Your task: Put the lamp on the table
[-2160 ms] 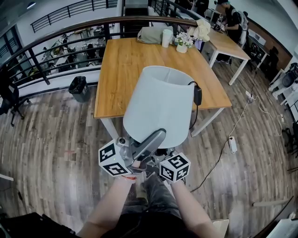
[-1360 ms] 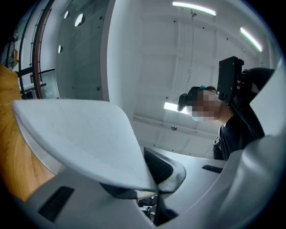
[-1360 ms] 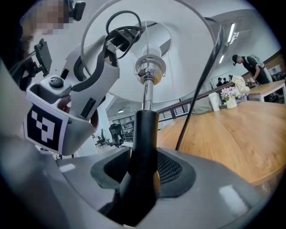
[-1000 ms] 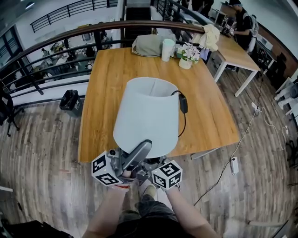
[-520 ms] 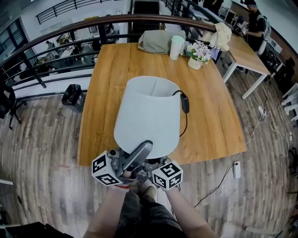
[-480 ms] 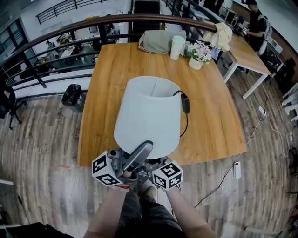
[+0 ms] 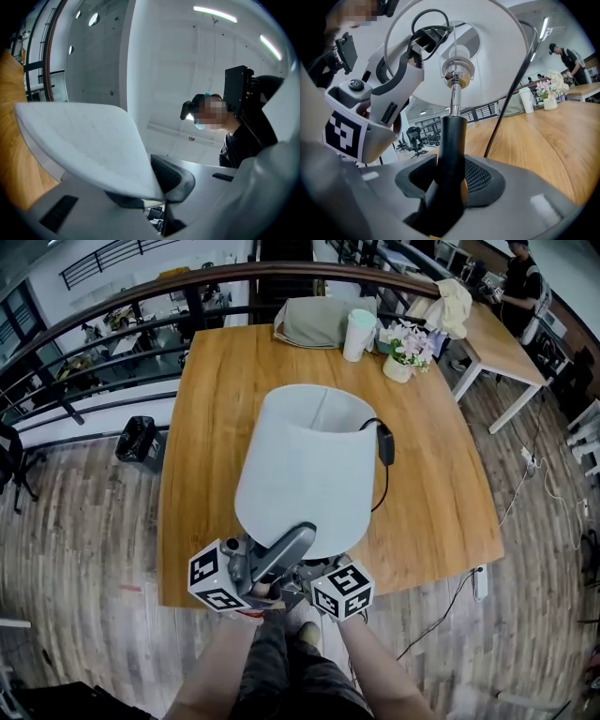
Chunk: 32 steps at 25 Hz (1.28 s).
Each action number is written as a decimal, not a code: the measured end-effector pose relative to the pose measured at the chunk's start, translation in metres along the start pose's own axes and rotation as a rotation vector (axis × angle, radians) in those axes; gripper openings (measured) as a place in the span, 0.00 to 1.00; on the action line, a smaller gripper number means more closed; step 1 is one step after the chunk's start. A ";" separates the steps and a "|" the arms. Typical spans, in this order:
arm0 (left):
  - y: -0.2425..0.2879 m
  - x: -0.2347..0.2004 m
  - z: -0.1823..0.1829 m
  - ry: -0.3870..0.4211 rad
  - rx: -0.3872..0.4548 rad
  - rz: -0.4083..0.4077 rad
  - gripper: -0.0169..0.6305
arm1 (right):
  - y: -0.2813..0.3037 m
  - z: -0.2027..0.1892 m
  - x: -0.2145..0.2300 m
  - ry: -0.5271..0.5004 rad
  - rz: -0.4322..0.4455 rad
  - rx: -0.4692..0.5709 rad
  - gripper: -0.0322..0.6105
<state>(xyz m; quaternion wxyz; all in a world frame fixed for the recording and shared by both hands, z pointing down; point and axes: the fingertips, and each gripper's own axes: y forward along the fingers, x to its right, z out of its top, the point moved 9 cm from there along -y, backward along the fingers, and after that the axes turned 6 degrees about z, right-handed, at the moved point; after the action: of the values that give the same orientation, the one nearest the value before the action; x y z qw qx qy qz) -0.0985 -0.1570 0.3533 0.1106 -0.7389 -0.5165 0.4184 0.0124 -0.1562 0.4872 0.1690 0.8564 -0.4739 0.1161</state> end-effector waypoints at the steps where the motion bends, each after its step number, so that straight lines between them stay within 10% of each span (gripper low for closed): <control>1: 0.002 -0.006 0.001 -0.004 -0.002 -0.005 0.09 | 0.003 0.002 0.005 -0.002 -0.006 0.000 0.34; 32: 0.039 -0.119 0.033 -0.091 -0.007 -0.108 0.09 | 0.068 0.046 0.097 -0.113 -0.134 0.001 0.35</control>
<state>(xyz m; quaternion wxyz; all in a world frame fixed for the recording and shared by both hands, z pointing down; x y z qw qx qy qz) -0.1104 -0.2854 0.3689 0.1066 -0.6905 -0.5617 0.4431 0.0074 -0.2827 0.4923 0.1490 0.8914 -0.4242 0.0564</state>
